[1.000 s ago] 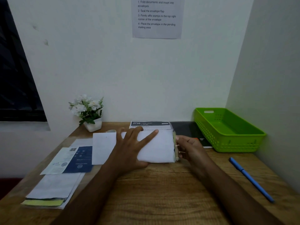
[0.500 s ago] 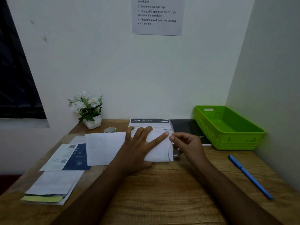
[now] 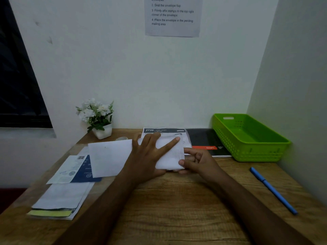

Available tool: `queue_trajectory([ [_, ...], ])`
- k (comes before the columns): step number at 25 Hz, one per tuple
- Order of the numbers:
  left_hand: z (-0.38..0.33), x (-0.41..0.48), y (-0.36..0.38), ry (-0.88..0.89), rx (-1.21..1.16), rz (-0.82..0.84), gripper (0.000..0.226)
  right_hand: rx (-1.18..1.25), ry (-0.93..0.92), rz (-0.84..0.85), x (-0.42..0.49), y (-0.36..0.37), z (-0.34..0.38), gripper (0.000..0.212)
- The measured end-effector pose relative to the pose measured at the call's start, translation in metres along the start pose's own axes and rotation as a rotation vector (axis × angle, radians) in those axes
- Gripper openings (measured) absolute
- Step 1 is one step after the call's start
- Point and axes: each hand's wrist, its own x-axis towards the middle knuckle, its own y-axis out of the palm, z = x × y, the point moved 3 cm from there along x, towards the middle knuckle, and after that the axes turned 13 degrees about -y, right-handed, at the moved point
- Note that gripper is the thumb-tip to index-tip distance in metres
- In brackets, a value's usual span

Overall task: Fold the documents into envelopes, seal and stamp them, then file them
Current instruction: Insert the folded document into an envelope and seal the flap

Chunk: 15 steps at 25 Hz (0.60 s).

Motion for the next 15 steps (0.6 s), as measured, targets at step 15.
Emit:
queue_trajectory([
  [15, -0.038, -0.002, -0.011, -0.590, -1.494, 0.209, 0.044, -0.872, -0.698, -0.141, -0.003, 0.017, -0.003, 0.059],
])
